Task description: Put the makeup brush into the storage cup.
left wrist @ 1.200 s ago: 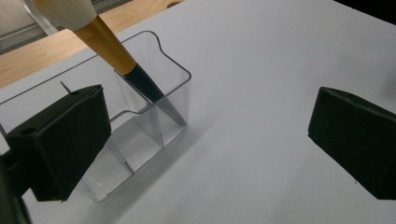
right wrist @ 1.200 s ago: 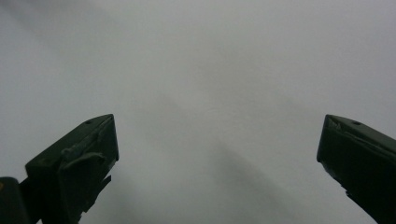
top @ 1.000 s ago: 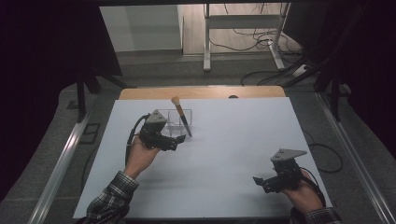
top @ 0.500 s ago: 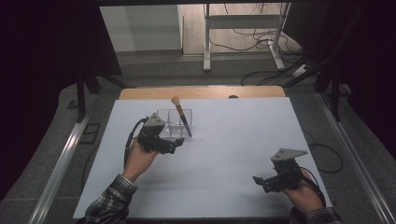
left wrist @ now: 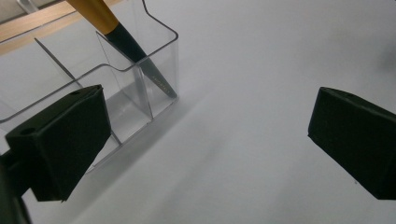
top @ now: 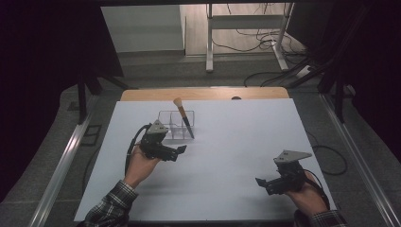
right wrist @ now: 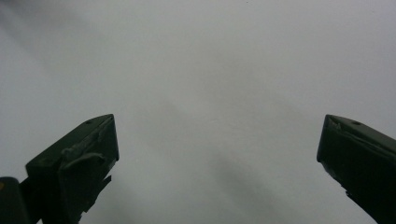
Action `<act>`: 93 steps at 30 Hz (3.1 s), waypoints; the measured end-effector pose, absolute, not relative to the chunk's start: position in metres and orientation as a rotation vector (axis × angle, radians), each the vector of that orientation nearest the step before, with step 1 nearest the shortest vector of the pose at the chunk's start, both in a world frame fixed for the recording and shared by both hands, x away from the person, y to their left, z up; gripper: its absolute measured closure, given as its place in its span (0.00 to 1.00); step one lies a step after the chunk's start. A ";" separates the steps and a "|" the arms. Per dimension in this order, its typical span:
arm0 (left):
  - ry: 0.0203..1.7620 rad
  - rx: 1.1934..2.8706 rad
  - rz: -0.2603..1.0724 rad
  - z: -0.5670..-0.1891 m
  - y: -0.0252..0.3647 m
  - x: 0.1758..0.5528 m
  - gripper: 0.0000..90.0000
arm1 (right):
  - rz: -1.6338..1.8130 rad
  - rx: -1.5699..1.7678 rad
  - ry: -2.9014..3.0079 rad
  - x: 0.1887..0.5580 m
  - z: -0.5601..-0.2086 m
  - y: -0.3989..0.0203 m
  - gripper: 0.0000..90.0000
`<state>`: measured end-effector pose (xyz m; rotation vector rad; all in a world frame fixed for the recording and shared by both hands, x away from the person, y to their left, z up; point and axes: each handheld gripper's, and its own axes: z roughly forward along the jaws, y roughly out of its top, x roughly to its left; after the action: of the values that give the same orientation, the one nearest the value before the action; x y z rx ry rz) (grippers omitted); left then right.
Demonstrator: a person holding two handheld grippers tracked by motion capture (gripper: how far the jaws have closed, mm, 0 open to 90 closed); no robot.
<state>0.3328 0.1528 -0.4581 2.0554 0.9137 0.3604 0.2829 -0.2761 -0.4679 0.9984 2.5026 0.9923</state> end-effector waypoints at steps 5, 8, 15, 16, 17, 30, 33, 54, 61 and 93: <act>0.912 2.053 0.363 -0.458 0.156 0.330 0.00 | 0.994 0.995 2.495 0.283 -0.468 -0.276 0.00; 0.914 2.055 0.366 -0.459 0.159 0.328 0.00 | 0.997 0.995 2.491 0.283 -0.467 -0.276 0.00; 0.922 2.053 0.372 -0.460 0.164 0.323 0.00 | 1.002 0.988 2.488 0.283 -0.467 -0.277 0.00; 0.925 2.052 0.372 -0.460 0.165 0.322 0.00 | 1.002 0.988 2.487 0.283 -0.467 -0.277 0.00; 0.925 2.052 0.372 -0.460 0.165 0.321 0.00 | 1.003 0.988 2.486 0.283 -0.467 -0.277 0.00; 0.940 2.045 0.374 -0.461 0.174 0.311 0.00 | 0.999 0.994 2.487 0.283 -0.467 -0.277 0.00; 0.944 2.045 0.377 -0.461 0.177 0.308 0.00 | 0.997 0.995 2.487 0.283 -0.467 -0.277 0.00; 0.989 2.026 0.387 -0.463 0.195 0.292 0.00 | 0.998 1.006 2.482 0.283 -0.467 -0.278 0.00; 0.998 2.030 0.394 -0.464 0.200 0.287 0.00 | 0.998 1.008 2.483 0.283 -0.467 -0.278 0.00; 1.076 2.013 0.409 -0.471 0.231 0.263 0.00 | 0.998 1.006 2.483 0.283 -0.467 -0.278 0.00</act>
<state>0.2633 0.2311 -0.4715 2.0134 1.0762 0.4094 0.2830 -0.2784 -0.4672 1.0056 2.4828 0.9981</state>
